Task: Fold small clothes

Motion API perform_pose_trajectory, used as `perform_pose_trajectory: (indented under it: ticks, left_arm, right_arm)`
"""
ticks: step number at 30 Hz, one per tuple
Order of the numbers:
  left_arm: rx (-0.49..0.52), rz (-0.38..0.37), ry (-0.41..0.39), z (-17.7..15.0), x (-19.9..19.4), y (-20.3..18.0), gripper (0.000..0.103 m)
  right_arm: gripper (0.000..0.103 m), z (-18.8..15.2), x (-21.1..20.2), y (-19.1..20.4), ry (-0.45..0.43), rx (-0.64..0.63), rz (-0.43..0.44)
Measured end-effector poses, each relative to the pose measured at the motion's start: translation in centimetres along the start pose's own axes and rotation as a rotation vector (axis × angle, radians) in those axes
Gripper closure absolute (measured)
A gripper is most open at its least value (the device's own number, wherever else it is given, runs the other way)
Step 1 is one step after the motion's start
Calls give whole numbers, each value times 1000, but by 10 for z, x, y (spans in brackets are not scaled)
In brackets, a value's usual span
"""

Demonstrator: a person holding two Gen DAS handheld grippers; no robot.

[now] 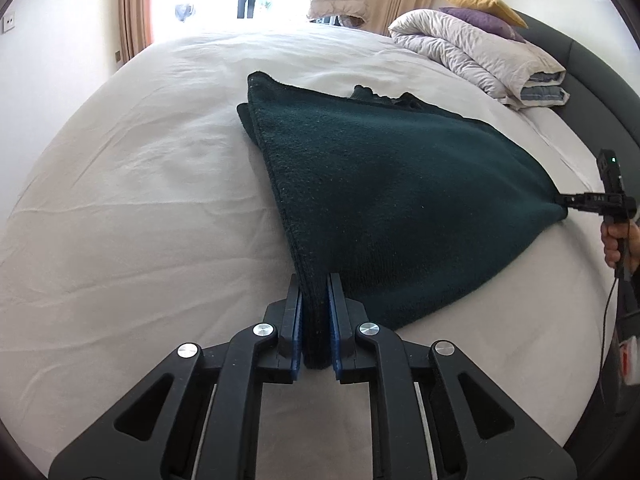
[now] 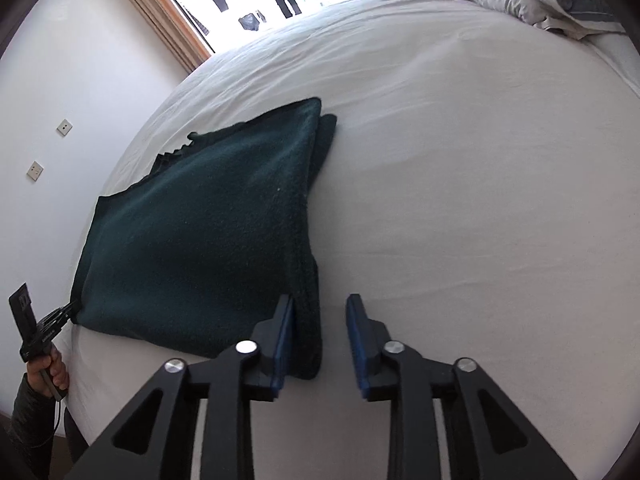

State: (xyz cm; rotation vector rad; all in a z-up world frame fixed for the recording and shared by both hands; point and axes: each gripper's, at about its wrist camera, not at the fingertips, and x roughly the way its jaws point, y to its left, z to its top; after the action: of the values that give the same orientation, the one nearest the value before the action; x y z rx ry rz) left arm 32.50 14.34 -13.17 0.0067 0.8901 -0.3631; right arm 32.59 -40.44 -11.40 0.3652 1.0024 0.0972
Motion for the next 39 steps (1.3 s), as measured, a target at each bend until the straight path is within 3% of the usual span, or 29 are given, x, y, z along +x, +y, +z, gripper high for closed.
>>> perform_pose_trajectory:
  ticks: [3,6,10,12,14,16,18,19,22,25,27,29,30,32,33,35,37,39]
  left_arm:
    - [-14,21,0,-3,-18,6,91]
    - [-24,92,-51,5,-40,8,91]
    - [3,72,-107,53,-44,-12,91]
    - [25,46,-127,81,-30,-28,91]
    - [52,70,-127,105,-9,-42,91]
    - [68,124,-113,123,11,-50,91]
    - [2,156,-132,130,17,-40,91]
    - [-48,135,-133,129,18,-28,91]
    - [-110,200,-59,120,37,1,89]
    - [-193,218,-7,109,53,25,89]
    - [-197,235,-7,110,56,27,89]
    - [-185,218,1,114,60,25,89]
    - [-167,214,12,117,63,21,89]
    - [-108,241,47,119,73,13,82]
    - [-94,260,57,120,79,11,72]
    - [-132,259,49,120,83,16,63]
    - [-189,191,38,120,85,24,65]
    - [-195,149,41,118,87,29,75]
  right_arm:
    - [70,2,-19,6,-59,-8,-44]
    - [69,11,-25,23,-86,-17,29]
    - [69,41,-2,65,-66,-23,177]
    - [68,58,14,76,-63,-10,190]
    - [68,75,27,77,-76,16,206]
    - [67,89,29,67,-114,45,182]
    - [51,101,29,52,-140,40,143]
    - [41,106,32,44,-129,34,118]
    - [40,116,46,30,-79,13,63]
    - [41,118,69,26,-27,-9,32]
    - [57,115,82,23,7,4,29]
    - [84,113,89,24,13,-6,9]
    - [90,111,90,25,12,-13,0]
    - [95,110,90,24,2,-12,-11]
    - [96,110,90,25,-2,-13,-15]
    - [97,111,87,27,-12,-25,-41]
    - [97,113,88,27,-21,-26,-65]
    - [97,114,88,21,-24,-5,-72]
